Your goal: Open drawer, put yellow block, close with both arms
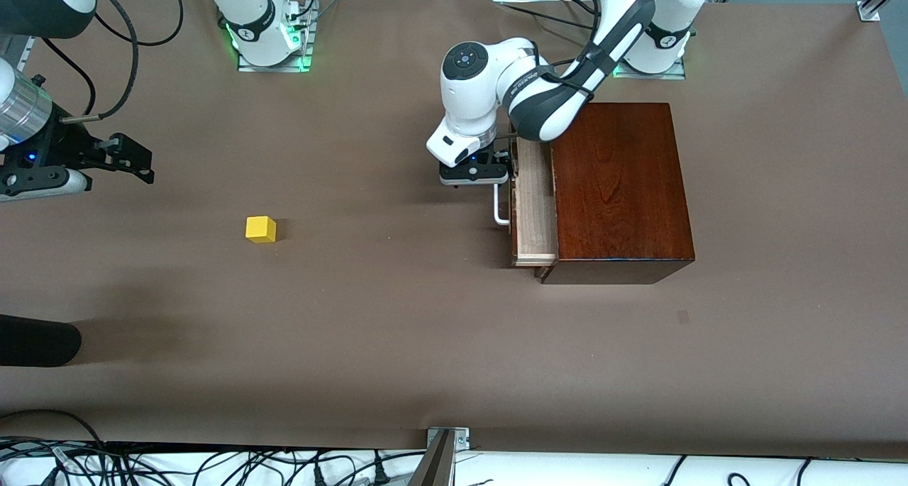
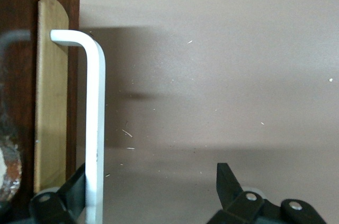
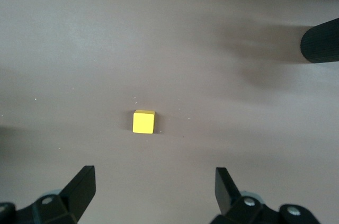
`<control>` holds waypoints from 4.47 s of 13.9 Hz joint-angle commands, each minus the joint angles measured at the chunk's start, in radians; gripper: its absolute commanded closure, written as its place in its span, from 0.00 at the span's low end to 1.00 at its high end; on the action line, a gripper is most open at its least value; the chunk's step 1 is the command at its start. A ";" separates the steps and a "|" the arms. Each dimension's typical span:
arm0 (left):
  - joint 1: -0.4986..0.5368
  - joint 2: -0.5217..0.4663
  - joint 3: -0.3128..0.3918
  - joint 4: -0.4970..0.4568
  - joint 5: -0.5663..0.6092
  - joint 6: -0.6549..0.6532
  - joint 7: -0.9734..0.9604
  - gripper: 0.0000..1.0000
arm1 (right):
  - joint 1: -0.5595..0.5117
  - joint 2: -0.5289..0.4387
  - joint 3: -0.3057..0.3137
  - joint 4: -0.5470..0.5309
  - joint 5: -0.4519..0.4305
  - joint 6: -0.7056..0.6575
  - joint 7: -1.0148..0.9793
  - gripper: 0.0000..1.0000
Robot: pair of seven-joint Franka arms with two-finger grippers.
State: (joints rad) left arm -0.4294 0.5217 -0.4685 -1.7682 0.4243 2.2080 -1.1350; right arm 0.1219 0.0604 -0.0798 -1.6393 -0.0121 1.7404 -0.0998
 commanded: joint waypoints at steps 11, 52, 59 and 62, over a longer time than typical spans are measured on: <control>-0.054 0.054 -0.038 0.110 0.004 -0.036 -0.054 0.00 | -0.002 0.012 0.002 0.027 -0.009 -0.013 -0.008 0.00; 0.422 -0.583 0.539 0.004 -0.447 -0.475 1.273 0.00 | 0.053 0.268 0.018 -0.579 0.047 0.793 0.087 0.00; 0.431 -0.592 0.456 0.012 -0.429 -0.485 1.156 0.00 | 0.051 0.317 0.041 -0.600 0.047 0.890 0.118 0.15; 0.431 -0.586 0.459 0.019 -0.429 -0.485 1.187 0.00 | 0.048 0.320 0.041 -0.591 0.046 0.883 0.104 0.86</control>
State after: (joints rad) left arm -0.0103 -0.0495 -0.0040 -1.7322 -0.0014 1.7086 0.0260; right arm 0.1732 0.3874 -0.0410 -2.2266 0.0179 2.6156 0.0118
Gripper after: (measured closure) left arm 0.000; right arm 0.295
